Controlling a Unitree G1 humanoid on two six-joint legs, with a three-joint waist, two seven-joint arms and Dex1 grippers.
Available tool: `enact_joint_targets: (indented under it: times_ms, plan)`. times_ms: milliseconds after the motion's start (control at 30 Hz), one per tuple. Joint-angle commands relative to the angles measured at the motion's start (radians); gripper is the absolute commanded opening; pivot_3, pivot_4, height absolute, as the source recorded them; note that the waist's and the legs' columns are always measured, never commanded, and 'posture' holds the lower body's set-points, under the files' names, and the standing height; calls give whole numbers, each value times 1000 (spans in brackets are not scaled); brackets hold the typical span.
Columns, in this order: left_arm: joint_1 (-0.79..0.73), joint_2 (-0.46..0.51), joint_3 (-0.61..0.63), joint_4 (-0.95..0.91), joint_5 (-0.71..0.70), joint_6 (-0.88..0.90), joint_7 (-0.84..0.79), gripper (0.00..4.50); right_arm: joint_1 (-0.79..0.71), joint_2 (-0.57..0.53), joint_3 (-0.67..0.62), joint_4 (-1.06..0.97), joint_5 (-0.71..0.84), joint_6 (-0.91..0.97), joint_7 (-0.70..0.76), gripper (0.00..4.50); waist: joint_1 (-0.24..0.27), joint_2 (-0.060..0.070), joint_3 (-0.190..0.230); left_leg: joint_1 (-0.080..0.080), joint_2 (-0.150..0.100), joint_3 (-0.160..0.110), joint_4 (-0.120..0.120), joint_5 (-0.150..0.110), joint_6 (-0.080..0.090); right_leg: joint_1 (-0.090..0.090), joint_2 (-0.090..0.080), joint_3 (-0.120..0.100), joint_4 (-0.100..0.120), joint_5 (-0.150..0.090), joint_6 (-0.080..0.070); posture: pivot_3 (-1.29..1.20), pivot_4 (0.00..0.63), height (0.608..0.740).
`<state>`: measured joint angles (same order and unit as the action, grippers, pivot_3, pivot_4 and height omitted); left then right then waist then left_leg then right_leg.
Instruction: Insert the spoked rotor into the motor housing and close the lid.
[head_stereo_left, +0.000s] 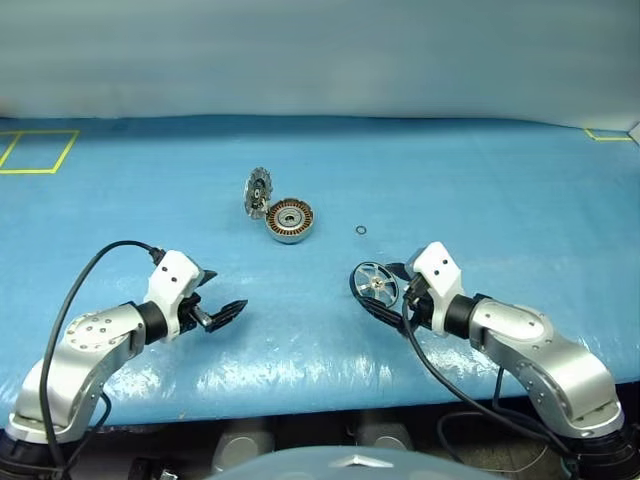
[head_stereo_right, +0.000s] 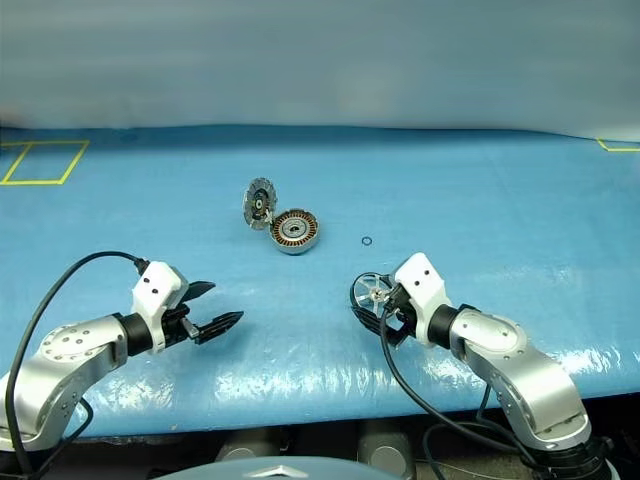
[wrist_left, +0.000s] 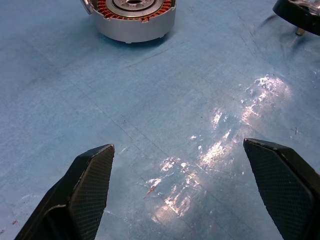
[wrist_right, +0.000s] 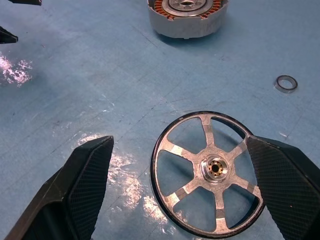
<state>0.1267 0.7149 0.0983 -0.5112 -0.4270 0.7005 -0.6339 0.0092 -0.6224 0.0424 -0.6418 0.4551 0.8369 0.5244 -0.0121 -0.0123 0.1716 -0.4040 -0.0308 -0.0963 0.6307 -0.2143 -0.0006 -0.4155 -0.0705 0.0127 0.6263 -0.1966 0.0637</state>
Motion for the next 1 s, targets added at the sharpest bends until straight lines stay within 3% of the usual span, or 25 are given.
enact_joint_targets:
  times_ms: [33,467,1000]
  plan:
    - [-1,-7,10,-12,12,-34,2,4500,0,12,-9,-17,2,-28,0,4467,0,0,0,0,0,0,0,0,0,0,0,0,0,0,0,0,150,740]
    - [28,-2,-33,7,93,-89,-6,4500,-1,47,5,9,-39,-73,-11,4467,0,0,0,0,0,0,0,0,0,0,0,0,0,0,0,0,150,740]
    - [34,-20,-30,0,95,-85,-2,4500,-38,36,7,23,-41,-57,1,4467,0,0,0,1,0,0,0,0,0,1,0,0,0,0,0,0,150,740]
